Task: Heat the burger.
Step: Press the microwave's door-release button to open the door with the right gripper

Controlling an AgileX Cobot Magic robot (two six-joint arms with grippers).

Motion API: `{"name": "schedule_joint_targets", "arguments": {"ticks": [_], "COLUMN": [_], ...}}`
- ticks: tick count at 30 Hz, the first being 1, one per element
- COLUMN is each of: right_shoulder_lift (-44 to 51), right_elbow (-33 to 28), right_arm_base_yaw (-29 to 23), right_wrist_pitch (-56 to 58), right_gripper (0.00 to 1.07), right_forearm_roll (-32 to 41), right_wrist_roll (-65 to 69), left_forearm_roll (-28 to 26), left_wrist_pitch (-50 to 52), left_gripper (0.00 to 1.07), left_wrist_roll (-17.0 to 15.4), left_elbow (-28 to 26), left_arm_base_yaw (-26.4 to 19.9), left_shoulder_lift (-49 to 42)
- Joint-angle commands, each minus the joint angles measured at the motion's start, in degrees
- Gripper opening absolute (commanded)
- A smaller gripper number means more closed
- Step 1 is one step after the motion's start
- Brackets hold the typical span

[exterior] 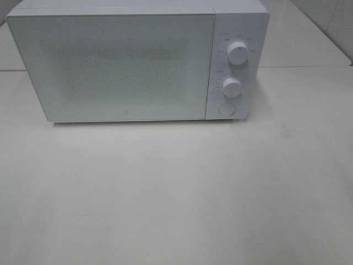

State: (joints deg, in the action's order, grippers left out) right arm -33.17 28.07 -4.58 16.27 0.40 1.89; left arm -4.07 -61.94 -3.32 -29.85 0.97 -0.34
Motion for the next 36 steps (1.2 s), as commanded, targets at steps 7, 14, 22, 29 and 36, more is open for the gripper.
{"name": "schedule_joint_targets", "arguments": {"ticks": [7,14,22,29,36], "right_shoulder_lift": [-9.68,-17.65,-24.64,-33.00,-40.57], "right_elbow": [0.00,-2.64,-8.54,-13.18,-16.10], "right_arm_base_yaw": [0.52,0.52,0.52,0.52,0.40], "right_wrist_pitch": [-11.00,-25.55,-42.11,-58.67,-70.87], "right_gripper": [0.72,0.72,0.72,0.72,0.72], "right_forearm_roll": [-0.06,-0.06,-0.06,-0.06,3.04], "right_wrist_roll": [0.29,0.29,0.29,0.29,-1.32], "left_forearm_roll": [-0.11,-0.11,-0.11,-0.11,-0.11], "left_wrist_pitch": [0.69,0.69,0.69,0.69,0.69], "left_gripper": [0.98,0.98,0.98,0.98,0.98], "left_wrist_roll": [0.17,0.17,0.17,0.17,0.17], "left_elbow": [0.17,0.17,0.17,0.17,0.17], "left_arm_base_yaw": [0.00,0.00,0.00,0.00,0.00], "left_shoulder_lift": [-0.97,-0.97,-0.97,-0.97,-0.97]}}
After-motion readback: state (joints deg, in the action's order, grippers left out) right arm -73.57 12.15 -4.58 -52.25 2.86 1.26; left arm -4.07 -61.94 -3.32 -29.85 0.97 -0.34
